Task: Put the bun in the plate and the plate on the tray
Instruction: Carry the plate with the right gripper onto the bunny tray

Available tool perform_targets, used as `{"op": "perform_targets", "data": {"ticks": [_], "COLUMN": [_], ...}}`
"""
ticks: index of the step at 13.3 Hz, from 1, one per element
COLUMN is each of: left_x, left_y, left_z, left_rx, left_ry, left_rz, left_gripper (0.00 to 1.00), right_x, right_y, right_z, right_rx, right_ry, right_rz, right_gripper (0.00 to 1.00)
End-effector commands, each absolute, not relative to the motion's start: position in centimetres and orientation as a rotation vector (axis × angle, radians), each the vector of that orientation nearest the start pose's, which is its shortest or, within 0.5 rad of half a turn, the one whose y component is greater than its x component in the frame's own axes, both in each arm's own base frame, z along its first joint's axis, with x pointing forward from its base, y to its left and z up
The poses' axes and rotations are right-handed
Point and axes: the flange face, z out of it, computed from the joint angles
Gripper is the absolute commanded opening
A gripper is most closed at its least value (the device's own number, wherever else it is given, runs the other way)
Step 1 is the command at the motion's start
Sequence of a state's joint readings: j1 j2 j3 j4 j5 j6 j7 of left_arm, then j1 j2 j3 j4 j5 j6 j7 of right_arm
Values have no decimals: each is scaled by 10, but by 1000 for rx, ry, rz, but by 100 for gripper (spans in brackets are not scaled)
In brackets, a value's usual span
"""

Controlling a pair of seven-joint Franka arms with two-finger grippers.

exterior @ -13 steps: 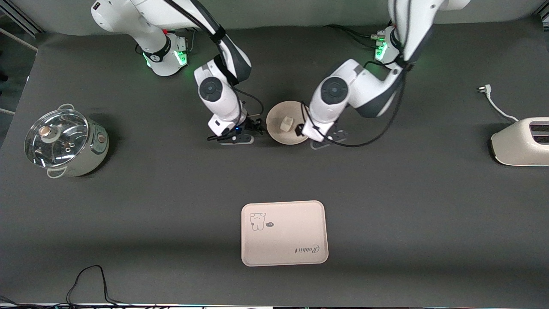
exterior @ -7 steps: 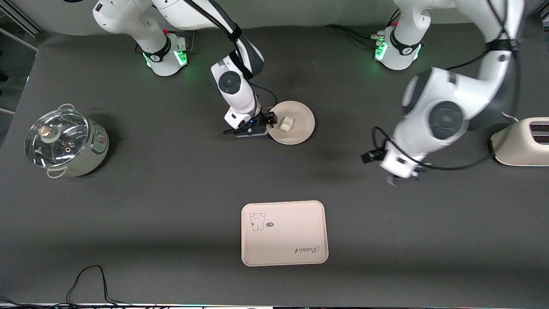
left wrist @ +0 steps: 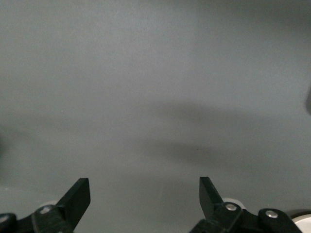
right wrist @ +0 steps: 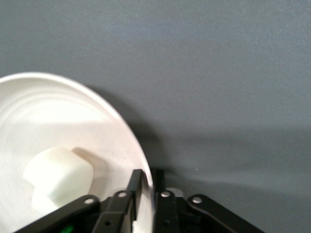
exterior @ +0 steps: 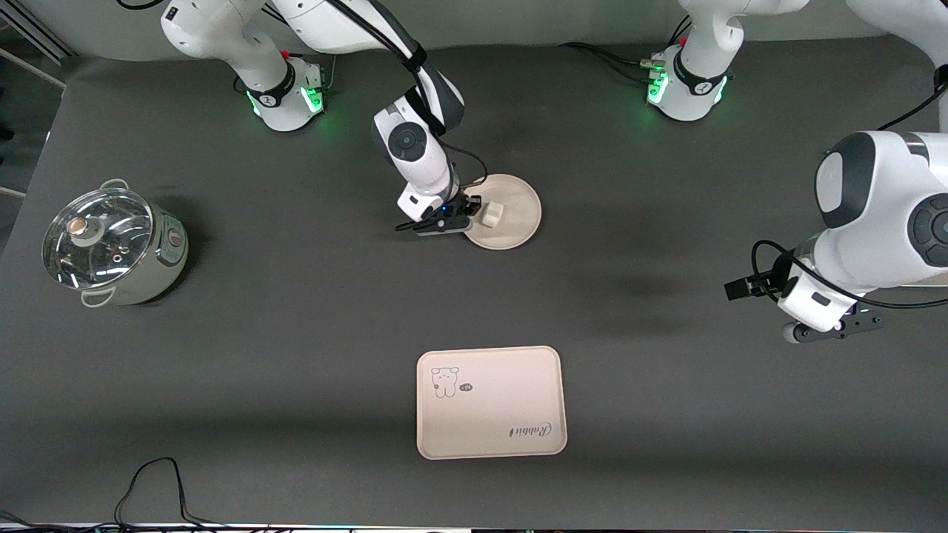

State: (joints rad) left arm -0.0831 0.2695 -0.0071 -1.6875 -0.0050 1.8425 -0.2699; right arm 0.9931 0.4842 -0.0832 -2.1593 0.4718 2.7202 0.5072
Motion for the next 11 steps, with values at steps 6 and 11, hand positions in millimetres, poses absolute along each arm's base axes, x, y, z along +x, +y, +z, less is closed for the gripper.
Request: {"op": "perform_targets", "data": {"ticks": [6, 11], "left_x": [653, 642], "left_y": [-43, -9], "left_z": [450, 473], "left_rx": [-3111, -3122], "left_ry": [-258, -170], "left_rz": [80, 109], "left_gripper": [100, 100], "right_x": [449, 557], "right_y": [431, 416], "right_z": [236, 329], "right_rx": [-2951, -2856], "right_ry": [188, 361], "right_rz": [188, 92], "right_gripper": [0, 0]}}
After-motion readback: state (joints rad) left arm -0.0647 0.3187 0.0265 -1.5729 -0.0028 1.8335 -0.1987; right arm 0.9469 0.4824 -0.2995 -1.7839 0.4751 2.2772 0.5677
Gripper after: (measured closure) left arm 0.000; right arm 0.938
